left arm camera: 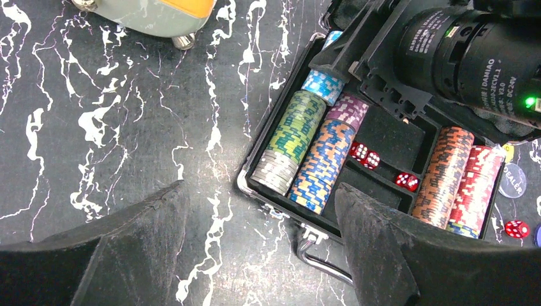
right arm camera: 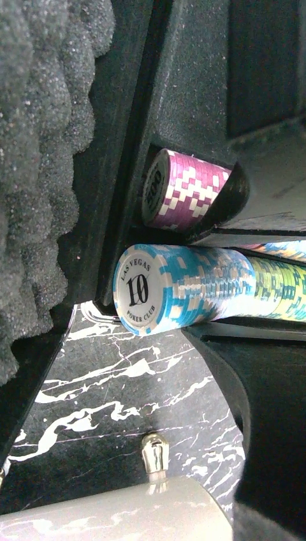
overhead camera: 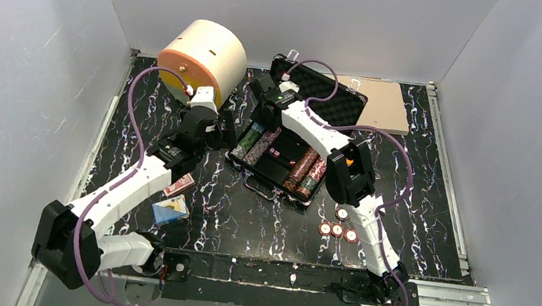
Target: Pack up texas hold em set
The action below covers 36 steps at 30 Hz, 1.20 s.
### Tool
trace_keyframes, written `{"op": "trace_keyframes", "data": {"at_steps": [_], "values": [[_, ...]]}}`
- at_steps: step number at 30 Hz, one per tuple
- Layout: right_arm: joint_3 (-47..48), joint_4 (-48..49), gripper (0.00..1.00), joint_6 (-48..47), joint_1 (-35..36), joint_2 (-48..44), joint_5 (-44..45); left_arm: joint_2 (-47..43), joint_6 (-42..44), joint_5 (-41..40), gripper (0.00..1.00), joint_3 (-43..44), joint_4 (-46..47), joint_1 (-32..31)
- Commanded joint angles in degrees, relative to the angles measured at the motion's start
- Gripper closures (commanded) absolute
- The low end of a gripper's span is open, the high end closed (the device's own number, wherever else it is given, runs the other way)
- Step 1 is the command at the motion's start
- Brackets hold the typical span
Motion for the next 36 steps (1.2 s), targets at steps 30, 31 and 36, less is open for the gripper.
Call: {"op": "trace_keyframes", "data": {"at_steps": [30, 31, 36], "values": [[-3.63, 1.55, 0.35, 2.31, -1.12, -6.39, 3.99, -2.65, 0.93, -2.42, 0.18, -1.19, 0.29, 0.06], [-3.66, 1.83, 0.35, 1.63, -0.98, -6.23, 4.2, -2.65, 1.0, -2.42, 0.18, -1.18, 0.29, 0.06], [-5.04, 4.42, 0.36, -1.67, -0.86, -4.77, 3.97, -2.57, 1.02, -2.53, 0.18, -1.09, 0.17, 0.06]]}}
